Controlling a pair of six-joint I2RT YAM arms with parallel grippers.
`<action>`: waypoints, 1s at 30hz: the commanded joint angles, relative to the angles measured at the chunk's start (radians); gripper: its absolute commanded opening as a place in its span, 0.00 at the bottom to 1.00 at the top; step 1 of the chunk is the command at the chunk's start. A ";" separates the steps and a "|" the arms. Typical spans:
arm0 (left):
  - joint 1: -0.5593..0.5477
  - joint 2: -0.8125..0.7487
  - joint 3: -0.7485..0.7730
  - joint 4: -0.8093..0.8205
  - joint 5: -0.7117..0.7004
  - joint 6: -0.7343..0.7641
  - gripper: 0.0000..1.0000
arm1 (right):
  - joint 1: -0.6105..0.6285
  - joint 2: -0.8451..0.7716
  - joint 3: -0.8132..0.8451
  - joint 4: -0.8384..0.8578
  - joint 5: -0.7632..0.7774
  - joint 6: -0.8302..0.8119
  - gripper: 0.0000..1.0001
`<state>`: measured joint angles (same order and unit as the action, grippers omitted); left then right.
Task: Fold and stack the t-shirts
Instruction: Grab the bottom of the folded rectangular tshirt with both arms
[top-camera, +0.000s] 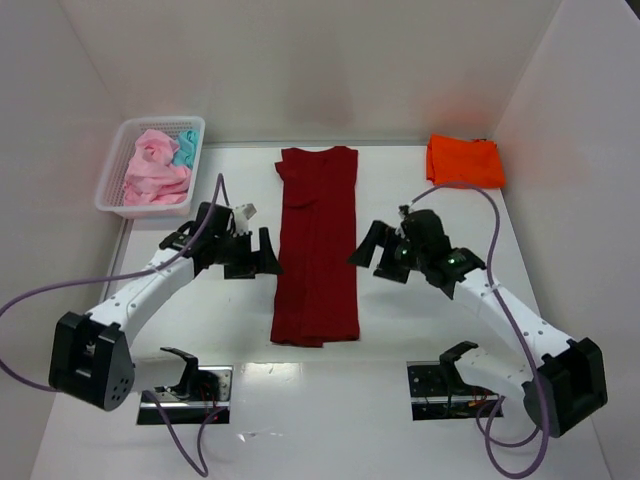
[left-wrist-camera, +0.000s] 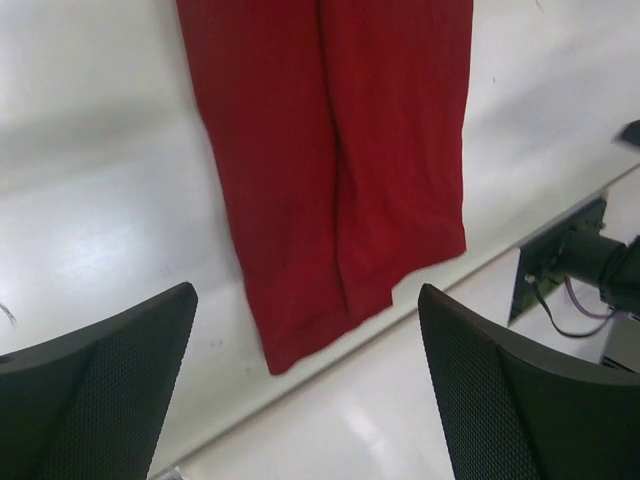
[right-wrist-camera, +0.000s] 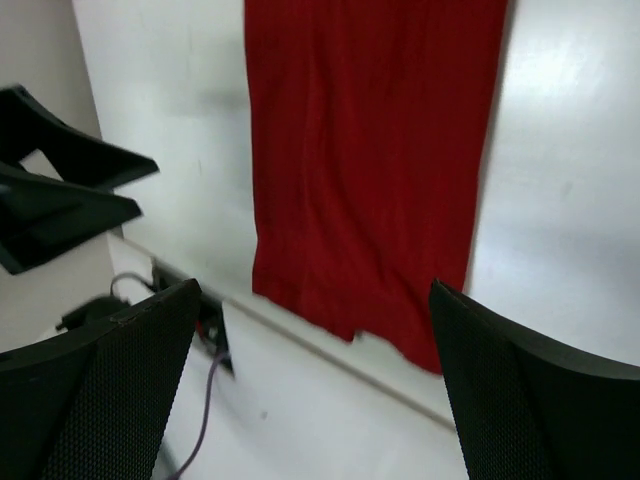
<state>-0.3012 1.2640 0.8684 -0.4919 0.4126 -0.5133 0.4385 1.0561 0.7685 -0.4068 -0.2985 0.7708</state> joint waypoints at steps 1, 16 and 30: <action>-0.012 -0.074 -0.034 -0.042 0.055 -0.044 0.99 | 0.100 -0.021 -0.064 -0.059 0.036 0.158 1.00; -0.131 -0.301 -0.163 -0.137 -0.014 -0.378 0.99 | 0.238 -0.220 -0.280 -0.181 0.061 0.312 0.95; -0.223 -0.133 -0.134 -0.117 -0.153 -0.432 0.99 | 0.238 -0.190 -0.334 -0.144 0.091 0.291 0.94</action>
<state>-0.5217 1.1477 0.7311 -0.6197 0.2901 -0.9070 0.6662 0.8394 0.4480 -0.5808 -0.2394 1.0752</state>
